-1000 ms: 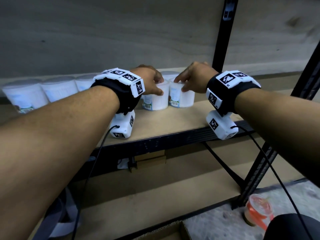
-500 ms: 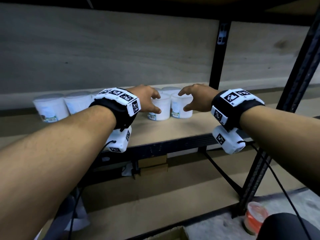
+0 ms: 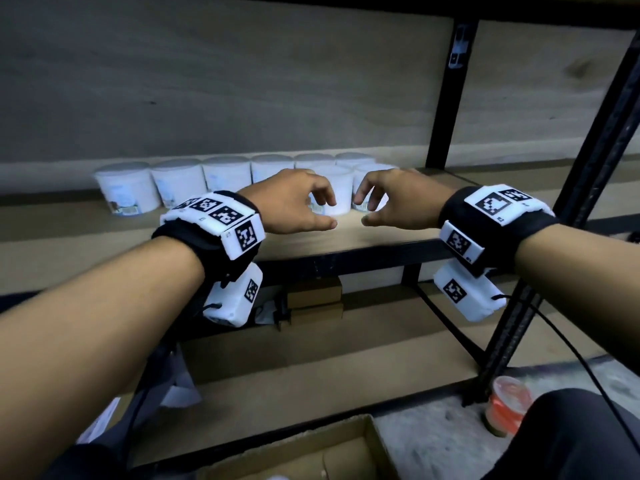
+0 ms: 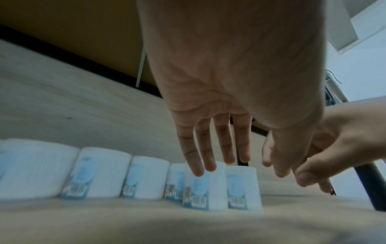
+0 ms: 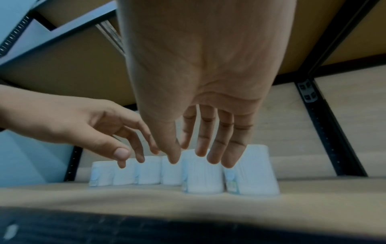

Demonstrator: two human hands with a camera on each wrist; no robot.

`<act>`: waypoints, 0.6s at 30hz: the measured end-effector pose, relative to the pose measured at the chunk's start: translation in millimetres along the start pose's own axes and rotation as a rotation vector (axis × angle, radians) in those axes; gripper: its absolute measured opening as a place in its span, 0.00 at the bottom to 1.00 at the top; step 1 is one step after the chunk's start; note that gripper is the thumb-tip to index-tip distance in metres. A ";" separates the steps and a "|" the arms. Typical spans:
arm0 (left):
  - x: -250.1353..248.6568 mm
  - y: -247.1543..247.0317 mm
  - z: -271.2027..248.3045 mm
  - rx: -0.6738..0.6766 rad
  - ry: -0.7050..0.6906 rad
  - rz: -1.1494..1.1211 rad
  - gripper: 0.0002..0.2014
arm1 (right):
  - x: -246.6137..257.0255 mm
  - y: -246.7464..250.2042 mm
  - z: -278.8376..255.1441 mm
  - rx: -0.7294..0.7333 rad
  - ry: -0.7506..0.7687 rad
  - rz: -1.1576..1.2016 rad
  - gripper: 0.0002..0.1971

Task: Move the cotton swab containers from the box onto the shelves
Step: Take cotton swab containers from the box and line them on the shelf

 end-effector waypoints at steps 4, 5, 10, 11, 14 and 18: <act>4.7 -17.7 -37.1 0.017 -0.033 -0.062 0.15 | 12.6 -26.2 -23.0 0.041 0.014 0.065 0.11; 4.6 -20.7 -45.1 0.017 -0.037 -0.079 0.14 | 15.4 -32.2 -27.9 0.056 0.018 0.093 0.11; 5.8 -46.3 -87.6 0.052 -0.029 -0.176 0.13 | 34.0 -65.7 -52.9 0.119 0.041 0.194 0.12; 7.9 -54.9 -96.3 0.073 -0.018 -0.182 0.13 | 38.0 -74.6 -57.0 0.135 0.045 0.214 0.12; 18.2 -81.6 -113.5 0.138 0.028 -0.180 0.16 | 47.2 -99.4 -64.2 0.172 0.057 0.234 0.13; 36.5 -114.4 -125.8 0.203 0.074 -0.096 0.21 | 57.2 -135.1 -68.9 0.209 0.070 0.244 0.15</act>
Point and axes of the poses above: each hand's wrist, its own z-axis towards the middle knuckle, its own y-axis out of the back of the hand, x = y × z, the point moved 4 cm from there along z, towards the middle knuckle, and after that the axes turned 8 degrees about y, right-handed, at the moved point
